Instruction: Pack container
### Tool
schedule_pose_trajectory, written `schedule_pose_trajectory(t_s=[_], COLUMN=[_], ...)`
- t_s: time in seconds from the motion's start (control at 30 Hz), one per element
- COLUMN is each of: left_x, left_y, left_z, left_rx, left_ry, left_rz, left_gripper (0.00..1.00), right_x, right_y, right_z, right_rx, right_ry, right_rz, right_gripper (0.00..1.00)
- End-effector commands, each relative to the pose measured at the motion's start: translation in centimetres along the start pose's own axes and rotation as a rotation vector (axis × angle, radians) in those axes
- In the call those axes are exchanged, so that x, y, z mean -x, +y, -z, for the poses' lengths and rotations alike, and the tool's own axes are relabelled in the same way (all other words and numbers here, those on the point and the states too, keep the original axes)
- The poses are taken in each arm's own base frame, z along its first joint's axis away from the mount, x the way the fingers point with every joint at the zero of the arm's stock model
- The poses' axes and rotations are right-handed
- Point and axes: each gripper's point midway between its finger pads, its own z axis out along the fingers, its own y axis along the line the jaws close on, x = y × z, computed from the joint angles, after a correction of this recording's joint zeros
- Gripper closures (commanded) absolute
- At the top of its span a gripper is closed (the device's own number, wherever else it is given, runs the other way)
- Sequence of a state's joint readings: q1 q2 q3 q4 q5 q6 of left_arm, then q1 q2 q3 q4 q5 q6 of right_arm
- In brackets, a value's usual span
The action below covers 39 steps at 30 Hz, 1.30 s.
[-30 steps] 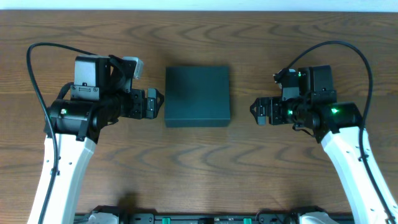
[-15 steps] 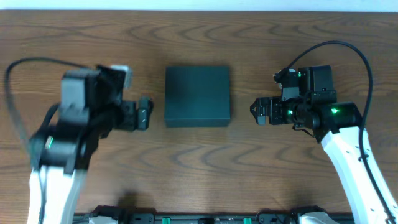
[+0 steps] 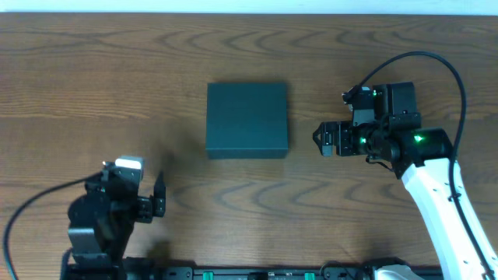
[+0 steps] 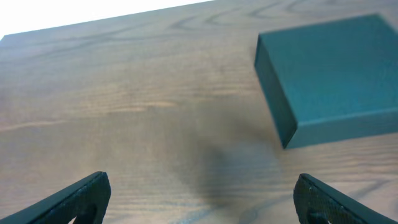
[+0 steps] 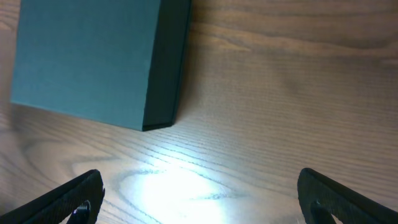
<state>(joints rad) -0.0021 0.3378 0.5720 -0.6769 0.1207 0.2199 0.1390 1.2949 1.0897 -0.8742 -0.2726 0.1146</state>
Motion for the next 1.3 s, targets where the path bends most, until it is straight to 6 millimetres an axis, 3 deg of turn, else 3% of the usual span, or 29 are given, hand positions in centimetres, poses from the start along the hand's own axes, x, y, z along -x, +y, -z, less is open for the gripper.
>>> schedule_pose_trajectory(t_s=[0.0, 0.27, 0.73, 1.27], left_x=[-1.5, -5.5, -9.3, -9.4], left_y=[0.0, -0.3, -0.5, -0.2], left_z=[-0.5, -2.6, -4.8, -4.8], left_rx=[0.01, 0.023, 0.025, 0.045], left_ry=[-0.028, -0.047, -0.004, 0.0], left_rz=[-0.004, 0.005, 0.014, 0.012], left_gripper=[0.05, 0.05, 0.05, 0.05], right_x=[-0.1, -0.1, -0.1, -0.1], right_y=[0.4, 0.4, 0.4, 0.4], right_z=[-0.1, -0.1, 0.0, -0.1], right_rx=[0.006, 0.006, 0.006, 0.006], right_ry=[0.003, 0.003, 0.003, 0.003], right_rz=[0.003, 0.003, 0.003, 0.003], right_gripper=[0.01, 0.01, 0.01, 0.01])
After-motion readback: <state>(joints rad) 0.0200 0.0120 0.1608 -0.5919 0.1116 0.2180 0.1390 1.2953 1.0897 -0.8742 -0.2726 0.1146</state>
